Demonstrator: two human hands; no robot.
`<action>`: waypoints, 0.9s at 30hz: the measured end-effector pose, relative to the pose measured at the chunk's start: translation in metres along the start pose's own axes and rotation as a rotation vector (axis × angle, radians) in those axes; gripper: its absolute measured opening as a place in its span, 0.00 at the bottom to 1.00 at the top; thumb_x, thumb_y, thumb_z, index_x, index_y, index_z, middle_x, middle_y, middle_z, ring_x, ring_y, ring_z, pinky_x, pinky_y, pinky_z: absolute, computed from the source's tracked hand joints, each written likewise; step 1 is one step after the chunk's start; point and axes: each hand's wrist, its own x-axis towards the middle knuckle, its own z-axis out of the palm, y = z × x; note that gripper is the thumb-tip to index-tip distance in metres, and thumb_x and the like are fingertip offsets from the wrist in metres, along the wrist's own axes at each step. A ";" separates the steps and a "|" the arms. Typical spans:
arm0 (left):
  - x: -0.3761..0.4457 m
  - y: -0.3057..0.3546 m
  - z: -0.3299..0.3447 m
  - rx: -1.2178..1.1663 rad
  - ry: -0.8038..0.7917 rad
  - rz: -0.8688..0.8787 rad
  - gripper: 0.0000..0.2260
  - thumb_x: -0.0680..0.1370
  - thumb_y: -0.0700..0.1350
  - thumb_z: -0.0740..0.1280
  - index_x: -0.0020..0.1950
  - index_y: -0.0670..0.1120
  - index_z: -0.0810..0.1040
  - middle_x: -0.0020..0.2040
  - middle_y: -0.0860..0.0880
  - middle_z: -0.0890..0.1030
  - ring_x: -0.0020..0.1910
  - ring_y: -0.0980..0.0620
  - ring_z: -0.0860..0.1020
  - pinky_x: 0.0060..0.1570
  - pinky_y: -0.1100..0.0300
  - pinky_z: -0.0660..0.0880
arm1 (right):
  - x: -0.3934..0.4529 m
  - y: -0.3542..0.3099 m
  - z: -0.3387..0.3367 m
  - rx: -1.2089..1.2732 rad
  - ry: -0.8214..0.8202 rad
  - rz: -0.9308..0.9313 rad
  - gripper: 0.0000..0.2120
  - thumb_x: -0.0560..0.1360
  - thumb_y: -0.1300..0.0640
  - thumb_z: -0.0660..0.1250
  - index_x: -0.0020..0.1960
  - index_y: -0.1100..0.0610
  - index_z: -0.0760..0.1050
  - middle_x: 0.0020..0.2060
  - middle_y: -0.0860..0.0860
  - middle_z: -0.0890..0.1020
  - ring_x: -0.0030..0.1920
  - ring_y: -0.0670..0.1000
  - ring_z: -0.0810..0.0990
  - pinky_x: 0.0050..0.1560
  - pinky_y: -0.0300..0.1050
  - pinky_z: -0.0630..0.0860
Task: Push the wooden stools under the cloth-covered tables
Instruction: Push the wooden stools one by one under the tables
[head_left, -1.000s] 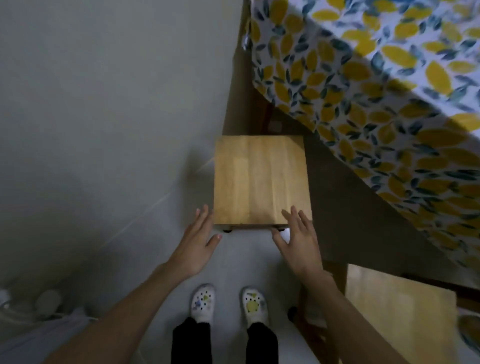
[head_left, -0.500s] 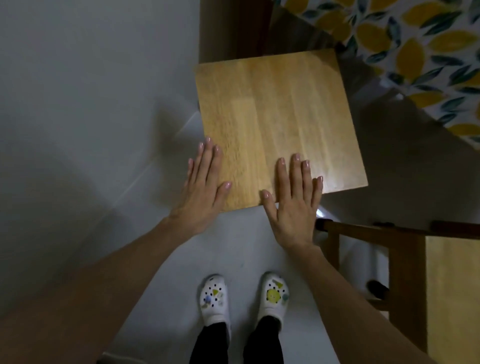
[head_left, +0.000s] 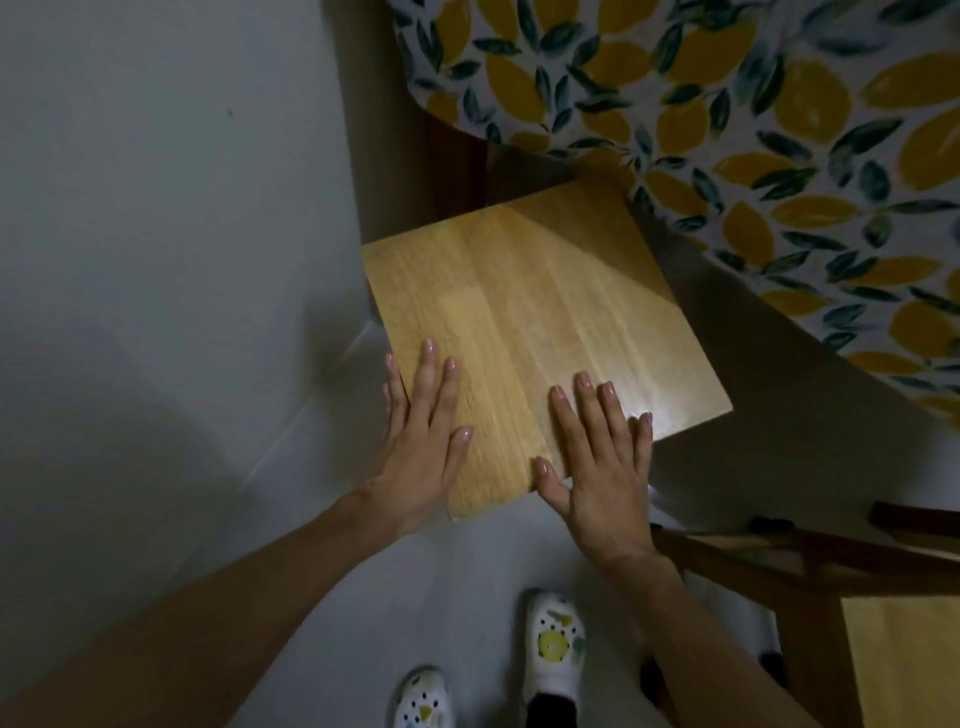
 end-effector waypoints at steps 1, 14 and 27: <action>0.009 0.005 0.000 -0.006 0.000 -0.007 0.30 0.78 0.59 0.38 0.77 0.46 0.38 0.76 0.46 0.31 0.72 0.36 0.29 0.72 0.39 0.43 | 0.009 0.008 -0.004 0.002 -0.004 -0.004 0.32 0.78 0.38 0.48 0.78 0.49 0.52 0.78 0.50 0.51 0.78 0.52 0.45 0.75 0.56 0.35; 0.136 0.067 -0.011 0.016 0.069 -0.128 0.32 0.77 0.60 0.38 0.77 0.45 0.38 0.76 0.43 0.33 0.71 0.33 0.29 0.71 0.40 0.40 | 0.139 0.106 -0.050 -0.041 -0.008 -0.138 0.32 0.77 0.35 0.47 0.77 0.47 0.52 0.78 0.50 0.54 0.78 0.51 0.45 0.72 0.50 0.28; 0.131 0.093 -0.023 0.056 0.015 -0.226 0.30 0.81 0.56 0.44 0.76 0.44 0.36 0.76 0.43 0.31 0.73 0.40 0.30 0.72 0.47 0.34 | 0.121 0.117 -0.070 0.102 -0.018 -0.166 0.31 0.80 0.38 0.49 0.78 0.49 0.47 0.79 0.53 0.47 0.77 0.51 0.41 0.75 0.51 0.39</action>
